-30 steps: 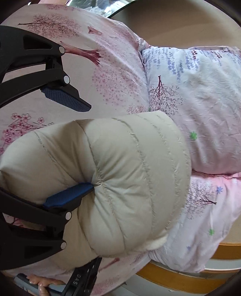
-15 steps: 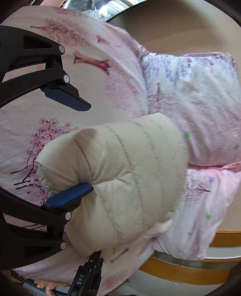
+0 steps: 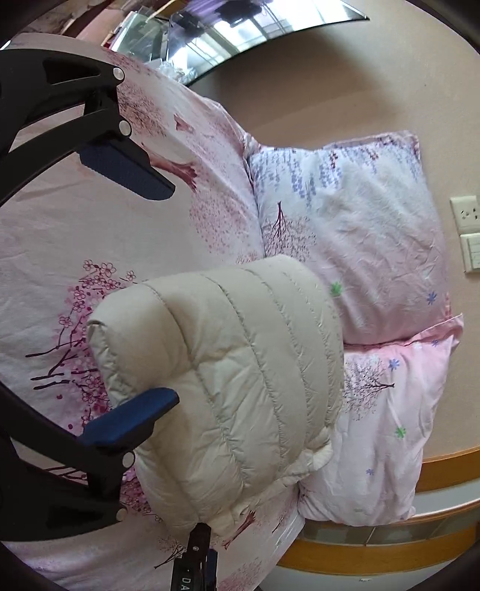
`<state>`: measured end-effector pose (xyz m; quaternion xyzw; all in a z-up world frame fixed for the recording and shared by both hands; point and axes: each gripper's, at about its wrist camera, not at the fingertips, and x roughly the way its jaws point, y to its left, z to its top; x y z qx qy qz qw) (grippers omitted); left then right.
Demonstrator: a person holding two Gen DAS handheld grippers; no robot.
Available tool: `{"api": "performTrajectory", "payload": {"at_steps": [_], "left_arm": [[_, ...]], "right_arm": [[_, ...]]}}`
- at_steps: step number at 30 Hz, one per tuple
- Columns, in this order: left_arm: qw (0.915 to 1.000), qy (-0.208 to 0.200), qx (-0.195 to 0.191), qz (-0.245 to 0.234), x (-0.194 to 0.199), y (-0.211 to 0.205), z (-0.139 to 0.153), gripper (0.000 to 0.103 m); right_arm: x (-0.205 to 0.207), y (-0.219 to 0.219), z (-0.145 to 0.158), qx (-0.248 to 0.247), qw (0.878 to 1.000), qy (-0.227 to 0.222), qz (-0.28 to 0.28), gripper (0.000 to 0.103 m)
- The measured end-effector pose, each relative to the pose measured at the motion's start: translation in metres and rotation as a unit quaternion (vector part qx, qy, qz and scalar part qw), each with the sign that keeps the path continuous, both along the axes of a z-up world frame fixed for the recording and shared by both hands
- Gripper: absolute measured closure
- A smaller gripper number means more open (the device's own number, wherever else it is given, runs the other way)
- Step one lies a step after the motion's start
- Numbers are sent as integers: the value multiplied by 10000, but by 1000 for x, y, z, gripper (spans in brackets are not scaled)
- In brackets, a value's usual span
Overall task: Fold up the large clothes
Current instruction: 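Open both grippers and pull back from the folded jacket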
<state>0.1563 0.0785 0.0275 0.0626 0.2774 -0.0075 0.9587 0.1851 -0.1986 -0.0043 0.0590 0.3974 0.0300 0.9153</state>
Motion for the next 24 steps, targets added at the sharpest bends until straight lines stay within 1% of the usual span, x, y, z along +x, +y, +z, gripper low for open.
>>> {"api": "performTrajectory", "payload": {"at_steps": [3,5,8,10,12,14,16,18,21,23,24], "left_arm": [[9999,-66,84,117,-6,-2,1,1],[9998,-90,102,173,-10,-3,1,1],[9995,-122,93,259,-17,-2,1,1],[9993,-154,76,329,-23,-1,2,1],[9988,-240,44,420,-33,3,4,1],[9986,-293,-57,437,-41,7,6,1],[9983,-250,-234,474,-50,14,9,1],[9977,-15,-426,530,-57,20,8,1],[9948,485,-743,502,-60,30,1,1],[9918,826,-817,529,-60,33,-5,1],[9911,923,-803,531,-61,33,-8,1]], "right_arm": [[-8,4,6,-288,9994,-169,-70,17],[-16,9,12,-610,9973,-375,-159,9],[-25,16,20,-1093,9911,-691,-304,3],[-32,21,25,-1435,9851,-853,-421,2],[-40,26,30,-1818,9758,-1054,-599,2],[-48,28,36,-1983,9701,-1246,-633,2],[-55,28,39,-1916,9719,-1269,-514,2],[-58,26,40,-1519,9825,-1059,-213,2],[-61,22,35,-886,9941,-618,133,2],[-61,25,29,-746,9961,-393,255,2],[-62,27,26,-716,9965,-284,316,2]]}}
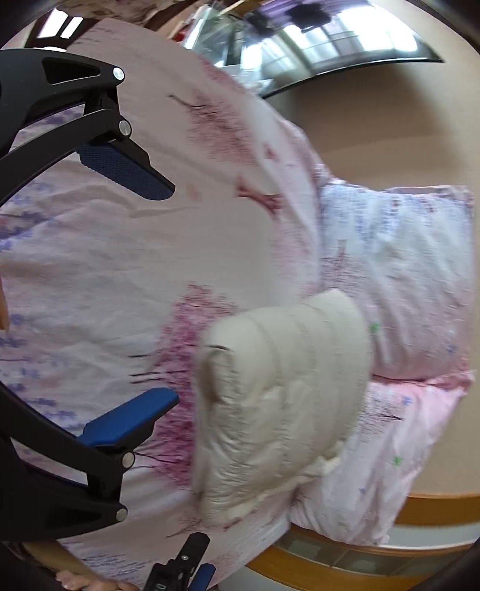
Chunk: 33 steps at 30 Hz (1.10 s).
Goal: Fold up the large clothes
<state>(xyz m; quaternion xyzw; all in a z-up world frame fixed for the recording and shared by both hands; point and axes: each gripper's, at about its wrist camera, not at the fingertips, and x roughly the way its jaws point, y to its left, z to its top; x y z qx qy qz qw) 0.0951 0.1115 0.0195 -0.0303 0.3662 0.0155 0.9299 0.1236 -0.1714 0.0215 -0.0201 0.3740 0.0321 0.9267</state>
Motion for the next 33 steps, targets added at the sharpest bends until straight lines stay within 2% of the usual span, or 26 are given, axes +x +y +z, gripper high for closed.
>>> {"api": "performTrajectory", "payload": {"at_steps": [4,10,15,20,33], "left_arm": [[9992,314,197,-125,-4,-8,-8,1],[9980,491,277,-288,-1,-18,-13,1],[9970,666,72,-377,6,-17,-19,1],[9964,763,28,-380,11,-17,-24,1],[9957,832,-129,-378,17,-16,-30,1]], "right_arm": [[-4,12,-15,-138,9991,387,70,2],[-5,20,-28,-121,9976,673,93,2],[-6,23,-31,-167,9972,723,96,2],[-5,25,-32,-234,9970,730,111,2],[-2,25,-35,-292,9964,778,170,2]]}}
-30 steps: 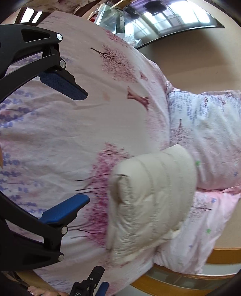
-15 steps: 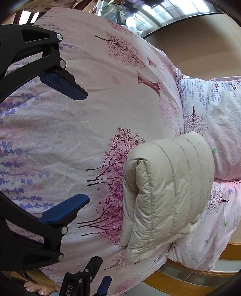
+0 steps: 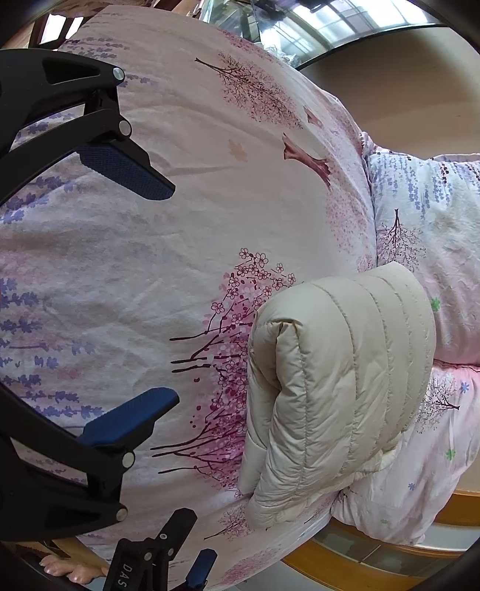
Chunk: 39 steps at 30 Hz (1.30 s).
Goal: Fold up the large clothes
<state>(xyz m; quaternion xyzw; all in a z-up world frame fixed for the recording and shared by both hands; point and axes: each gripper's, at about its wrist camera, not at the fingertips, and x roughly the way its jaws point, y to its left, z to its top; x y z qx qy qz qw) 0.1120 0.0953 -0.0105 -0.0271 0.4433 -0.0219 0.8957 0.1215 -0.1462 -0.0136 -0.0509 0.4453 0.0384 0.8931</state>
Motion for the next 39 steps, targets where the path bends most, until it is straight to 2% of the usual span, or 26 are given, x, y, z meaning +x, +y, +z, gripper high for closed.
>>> {"api": "performTrajectory", "payload": {"at_steps": [39], "left_arm": [[10000,20,-38,-12,2,-3,-1,1]], "right_arm": [[2,-1,-4,35,10000,26,-14,2]]}}
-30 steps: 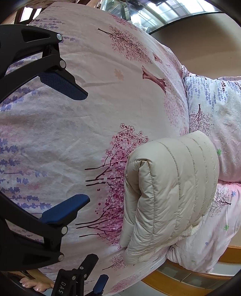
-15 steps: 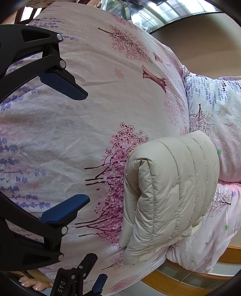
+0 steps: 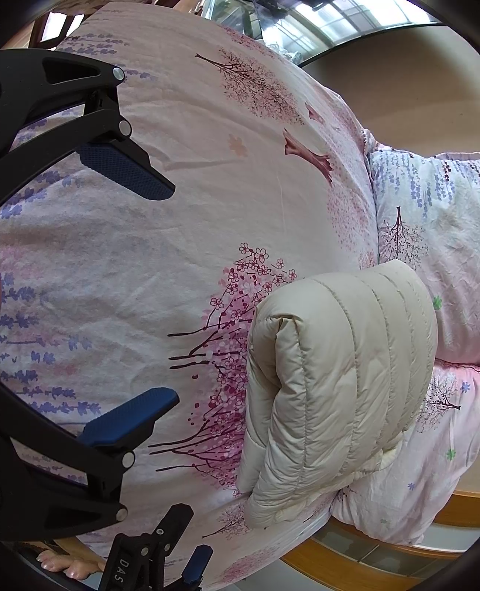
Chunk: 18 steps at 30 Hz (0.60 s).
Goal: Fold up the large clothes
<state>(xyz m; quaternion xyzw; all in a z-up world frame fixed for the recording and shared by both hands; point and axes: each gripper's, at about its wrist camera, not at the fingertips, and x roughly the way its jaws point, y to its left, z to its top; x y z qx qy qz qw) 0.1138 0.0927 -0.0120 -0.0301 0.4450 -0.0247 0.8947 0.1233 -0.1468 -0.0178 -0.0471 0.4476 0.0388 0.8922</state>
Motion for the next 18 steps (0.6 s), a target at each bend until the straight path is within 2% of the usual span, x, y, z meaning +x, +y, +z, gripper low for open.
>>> {"api": "performTrajectory", "payload": {"at_steps": [18], "left_arm": [[10000,29,-18,-14,2,-2,-2,1]], "right_arm": [[-1,3,-3,5,10000,28,-6,2]]}}
